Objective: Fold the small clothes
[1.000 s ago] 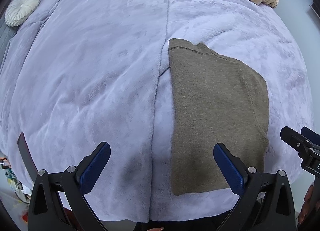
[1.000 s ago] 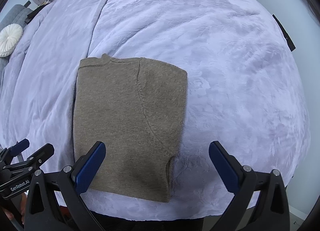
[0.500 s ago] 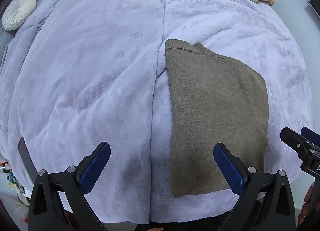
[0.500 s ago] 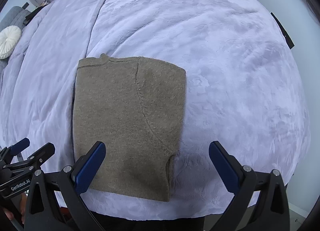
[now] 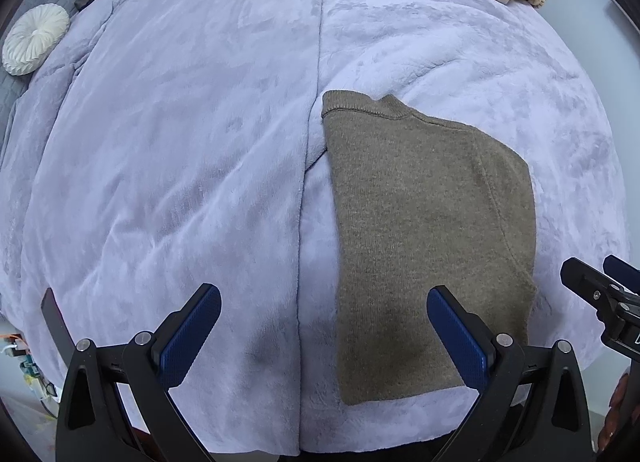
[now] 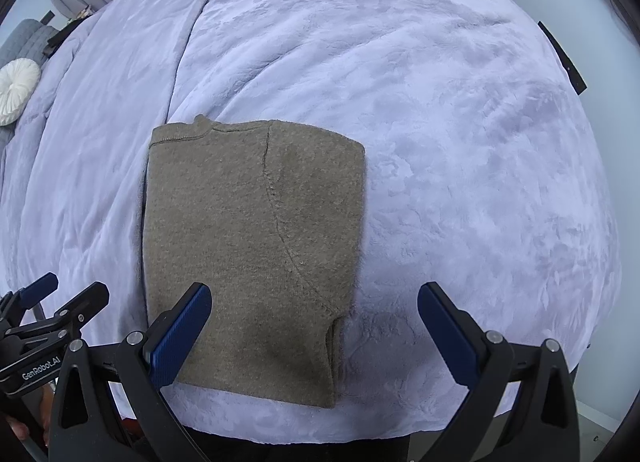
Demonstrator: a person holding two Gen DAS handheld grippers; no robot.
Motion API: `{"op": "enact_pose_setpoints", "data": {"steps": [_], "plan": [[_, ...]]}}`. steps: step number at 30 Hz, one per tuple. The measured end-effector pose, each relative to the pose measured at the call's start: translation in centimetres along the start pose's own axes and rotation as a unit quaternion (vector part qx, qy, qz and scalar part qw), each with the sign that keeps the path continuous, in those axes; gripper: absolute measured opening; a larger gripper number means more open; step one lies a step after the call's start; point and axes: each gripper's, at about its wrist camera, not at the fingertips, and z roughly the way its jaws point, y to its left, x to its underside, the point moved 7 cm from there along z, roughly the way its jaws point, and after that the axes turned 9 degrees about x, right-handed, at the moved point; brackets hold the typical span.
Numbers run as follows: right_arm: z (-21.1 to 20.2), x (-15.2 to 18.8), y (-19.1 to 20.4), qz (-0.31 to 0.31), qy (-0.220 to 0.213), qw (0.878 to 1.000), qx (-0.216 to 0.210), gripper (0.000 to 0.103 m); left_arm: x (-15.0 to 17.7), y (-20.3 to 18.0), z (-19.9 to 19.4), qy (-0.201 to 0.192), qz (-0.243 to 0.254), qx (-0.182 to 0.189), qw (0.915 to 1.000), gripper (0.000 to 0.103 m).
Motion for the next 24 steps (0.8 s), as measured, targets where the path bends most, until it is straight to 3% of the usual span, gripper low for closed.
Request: {"op": "enact_pose_setpoints", "data": {"steps": [24], "plan": [[-0.2,1.2,0.6,-0.001,0.002,1.000,-0.002,0.103,1.0,0.4,-0.7,-0.010,-0.011,0.012,0.9998,0.103]]}}
